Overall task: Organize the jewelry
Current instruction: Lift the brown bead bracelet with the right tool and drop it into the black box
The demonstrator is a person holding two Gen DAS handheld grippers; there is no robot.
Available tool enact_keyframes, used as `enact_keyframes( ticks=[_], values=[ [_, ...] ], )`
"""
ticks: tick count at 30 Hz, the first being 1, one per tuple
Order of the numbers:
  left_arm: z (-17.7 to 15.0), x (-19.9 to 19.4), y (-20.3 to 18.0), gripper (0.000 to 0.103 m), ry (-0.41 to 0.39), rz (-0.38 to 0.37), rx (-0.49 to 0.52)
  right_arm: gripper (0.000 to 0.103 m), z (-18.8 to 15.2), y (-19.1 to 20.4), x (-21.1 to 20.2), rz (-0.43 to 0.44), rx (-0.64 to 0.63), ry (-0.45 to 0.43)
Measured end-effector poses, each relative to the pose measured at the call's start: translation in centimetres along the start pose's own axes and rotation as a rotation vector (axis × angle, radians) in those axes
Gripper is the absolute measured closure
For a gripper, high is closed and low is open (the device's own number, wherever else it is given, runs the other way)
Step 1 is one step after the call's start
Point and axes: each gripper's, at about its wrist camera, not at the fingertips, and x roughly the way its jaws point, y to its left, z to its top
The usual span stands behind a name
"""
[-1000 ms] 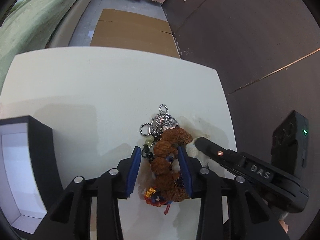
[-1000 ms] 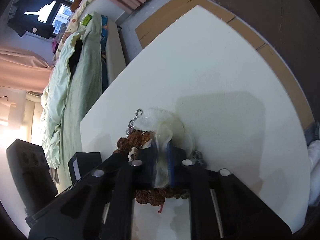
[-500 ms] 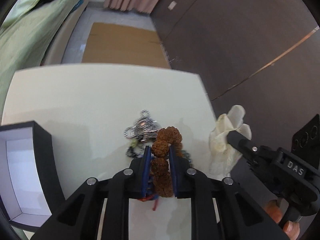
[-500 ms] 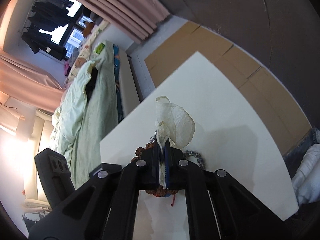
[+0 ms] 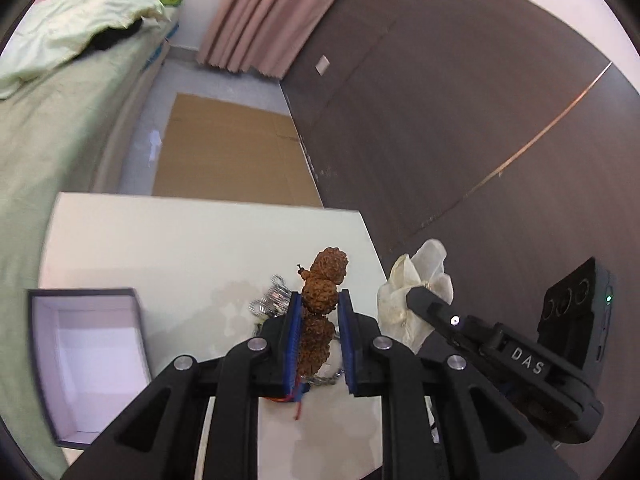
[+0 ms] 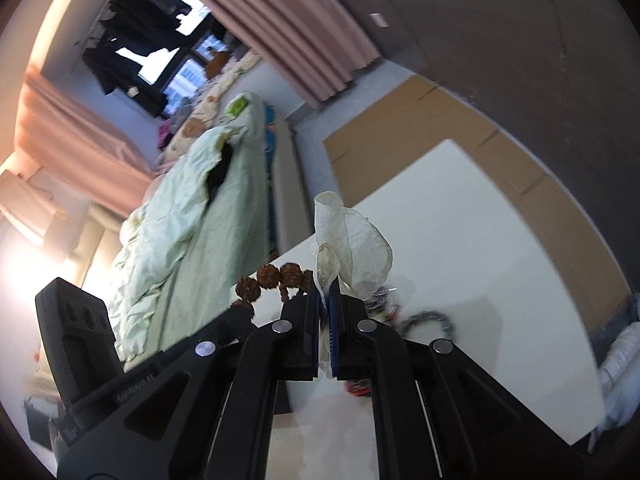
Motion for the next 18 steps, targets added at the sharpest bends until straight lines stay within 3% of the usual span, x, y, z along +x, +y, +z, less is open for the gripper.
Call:
enact_keyframes(
  ticks=[11,18],
  values=[
    [0.1,-7.3,3.9,0.087,-0.122,0.053,-0.018,0.097,-2.6,6.0,2.0,0.132,-0.151,0.034],
    [-0.5,-9.7,6.4,0.087,-0.146,0.100,-0.032,0.097,-5.1,9.6,4.9,0.178,-0.231,0.110]
  ],
)
